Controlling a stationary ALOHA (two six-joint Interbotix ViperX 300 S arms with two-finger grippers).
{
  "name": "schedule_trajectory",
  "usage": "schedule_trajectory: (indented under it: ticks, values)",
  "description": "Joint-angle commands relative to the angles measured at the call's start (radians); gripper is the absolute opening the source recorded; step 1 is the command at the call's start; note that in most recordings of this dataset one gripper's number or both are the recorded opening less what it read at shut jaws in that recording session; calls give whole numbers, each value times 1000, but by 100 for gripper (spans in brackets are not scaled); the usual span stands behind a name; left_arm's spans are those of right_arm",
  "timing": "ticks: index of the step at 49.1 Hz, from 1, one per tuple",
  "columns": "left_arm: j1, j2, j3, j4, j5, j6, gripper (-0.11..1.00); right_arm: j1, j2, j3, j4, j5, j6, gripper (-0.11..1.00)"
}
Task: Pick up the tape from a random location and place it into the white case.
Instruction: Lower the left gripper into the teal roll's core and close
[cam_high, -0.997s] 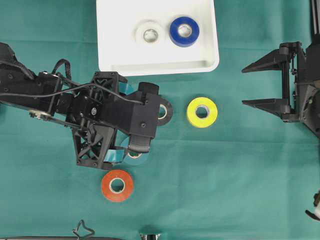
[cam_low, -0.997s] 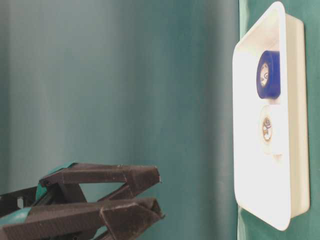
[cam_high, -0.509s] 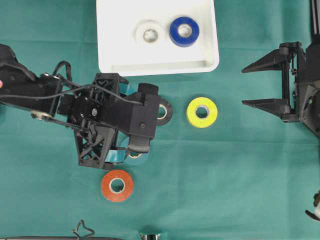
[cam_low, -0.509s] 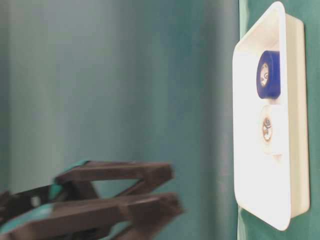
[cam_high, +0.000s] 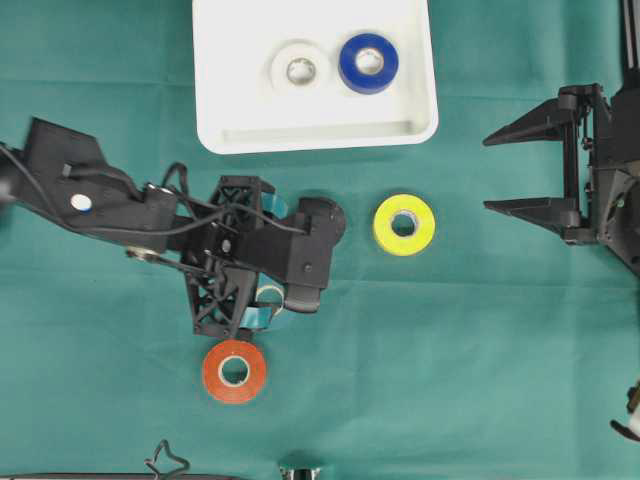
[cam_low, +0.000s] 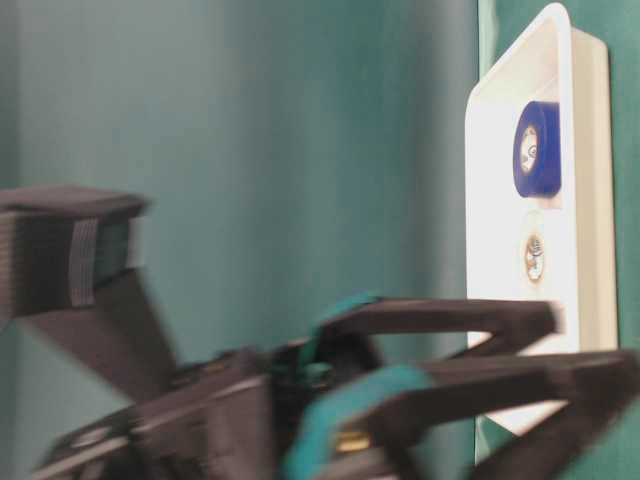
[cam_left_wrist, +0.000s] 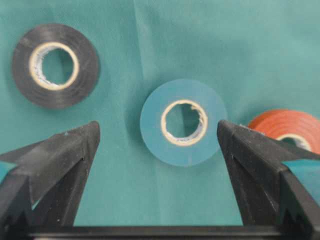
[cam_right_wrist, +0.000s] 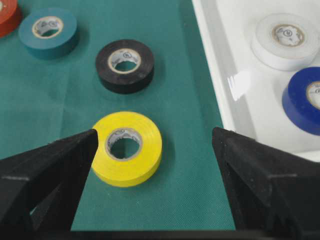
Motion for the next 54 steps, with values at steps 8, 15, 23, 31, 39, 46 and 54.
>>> schedule_trajectory:
  ticks: [8, 15, 23, 31, 39, 46, 54]
  values:
    - [2, 29, 15, 2, -86, 0, 96, 0, 6, -23, -2, -5, 0, 89]
    - [0, 55, 28, 2, -115, 0, 96, 0, 6, -23, -2, -5, -2, 89]
    - [-2, 74, 37, 3, -130, 0, 96, 0, 8, -23, -2, -5, 0, 89]
    - [-3, 101, 46, 2, -146, 0, 96, 0, 12, -20, -3, -5, -2, 89]
    - [-3, 133, 54, 3, -156, 2, 96, -2, 21, -20, -9, -5, -2, 89]
    - [-6, 161, 60, 3, -164, 2, 96, 0, 25, -20, -14, -5, -2, 89]
    - [-8, 175, 61, 3, -172, 2, 96, -2, 25, -20, -18, -6, -2, 89]
